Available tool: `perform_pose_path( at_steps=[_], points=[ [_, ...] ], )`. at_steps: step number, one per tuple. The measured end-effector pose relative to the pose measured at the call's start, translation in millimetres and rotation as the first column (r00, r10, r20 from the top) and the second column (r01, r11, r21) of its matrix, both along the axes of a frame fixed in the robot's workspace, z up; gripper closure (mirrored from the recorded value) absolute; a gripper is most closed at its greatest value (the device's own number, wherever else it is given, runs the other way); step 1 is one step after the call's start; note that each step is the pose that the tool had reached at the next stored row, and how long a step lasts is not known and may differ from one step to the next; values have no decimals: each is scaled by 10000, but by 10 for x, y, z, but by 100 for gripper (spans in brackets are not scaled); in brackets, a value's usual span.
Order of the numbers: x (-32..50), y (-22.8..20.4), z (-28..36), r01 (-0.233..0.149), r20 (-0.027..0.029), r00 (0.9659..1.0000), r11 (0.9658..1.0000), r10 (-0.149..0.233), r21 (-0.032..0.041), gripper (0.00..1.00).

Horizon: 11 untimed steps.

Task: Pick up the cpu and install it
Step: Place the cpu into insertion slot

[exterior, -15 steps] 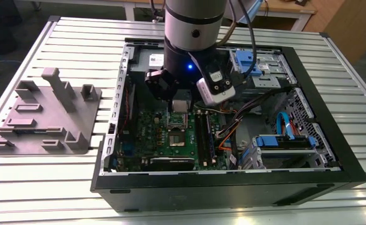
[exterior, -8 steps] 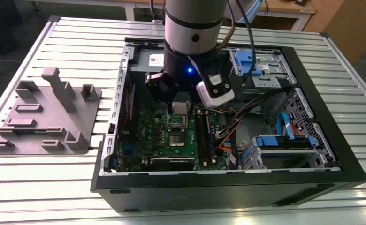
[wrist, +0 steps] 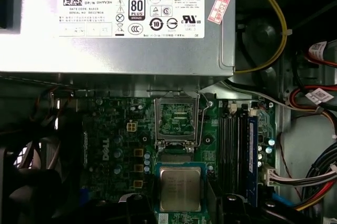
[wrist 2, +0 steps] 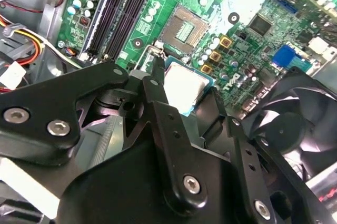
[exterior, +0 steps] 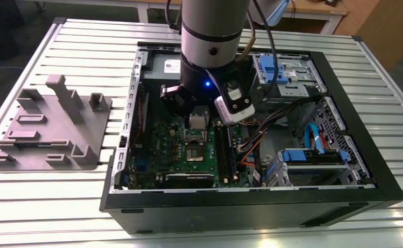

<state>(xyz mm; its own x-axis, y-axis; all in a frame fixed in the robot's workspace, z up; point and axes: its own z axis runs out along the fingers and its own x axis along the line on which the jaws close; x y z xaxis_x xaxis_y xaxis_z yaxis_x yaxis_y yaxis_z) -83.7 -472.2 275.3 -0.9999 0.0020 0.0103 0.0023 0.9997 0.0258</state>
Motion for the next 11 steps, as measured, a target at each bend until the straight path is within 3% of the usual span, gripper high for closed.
perform_pose_path(
  at_steps=[2, 11],
  points=[
    [0, 2, -30, 0, 1, 10000, 10000, 0, 1, 53],
    [0, 3, -42, 0, 2, 10000, 10000, 0, 4, 53]
  ],
)
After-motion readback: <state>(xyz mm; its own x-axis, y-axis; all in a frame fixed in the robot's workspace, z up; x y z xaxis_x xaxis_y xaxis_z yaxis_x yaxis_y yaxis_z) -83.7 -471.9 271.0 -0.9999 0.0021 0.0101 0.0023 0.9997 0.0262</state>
